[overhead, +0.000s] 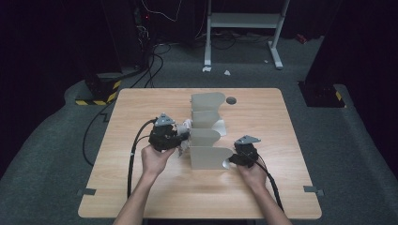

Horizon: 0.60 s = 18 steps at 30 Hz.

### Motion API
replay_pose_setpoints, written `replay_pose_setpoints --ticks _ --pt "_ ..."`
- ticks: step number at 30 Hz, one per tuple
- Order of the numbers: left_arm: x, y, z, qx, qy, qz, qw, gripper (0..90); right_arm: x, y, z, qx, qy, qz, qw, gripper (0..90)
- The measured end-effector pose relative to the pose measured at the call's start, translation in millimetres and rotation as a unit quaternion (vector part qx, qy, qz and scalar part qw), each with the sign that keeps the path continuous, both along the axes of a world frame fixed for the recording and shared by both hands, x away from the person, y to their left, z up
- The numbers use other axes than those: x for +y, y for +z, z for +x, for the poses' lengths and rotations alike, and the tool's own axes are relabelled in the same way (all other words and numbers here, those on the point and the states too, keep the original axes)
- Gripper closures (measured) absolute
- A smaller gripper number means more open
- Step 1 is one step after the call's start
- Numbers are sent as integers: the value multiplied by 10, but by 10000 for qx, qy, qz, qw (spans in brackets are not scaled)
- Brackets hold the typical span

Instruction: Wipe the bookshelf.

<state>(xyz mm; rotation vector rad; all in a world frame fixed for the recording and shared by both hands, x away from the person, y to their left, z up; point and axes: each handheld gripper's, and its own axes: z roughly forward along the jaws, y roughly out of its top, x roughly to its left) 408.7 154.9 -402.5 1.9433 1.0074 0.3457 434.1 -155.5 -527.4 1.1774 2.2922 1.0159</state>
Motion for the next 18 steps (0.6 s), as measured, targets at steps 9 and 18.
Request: replay_pose_setpoints --ticks 9,18 --pt "-22 -210 124 266 69 125 9995 731 0 0 0 -2 2 0 10000 478" --pt "-100 -464 290 571 157 281 9978 731 1 0 -1 0 7 3 10000 476"
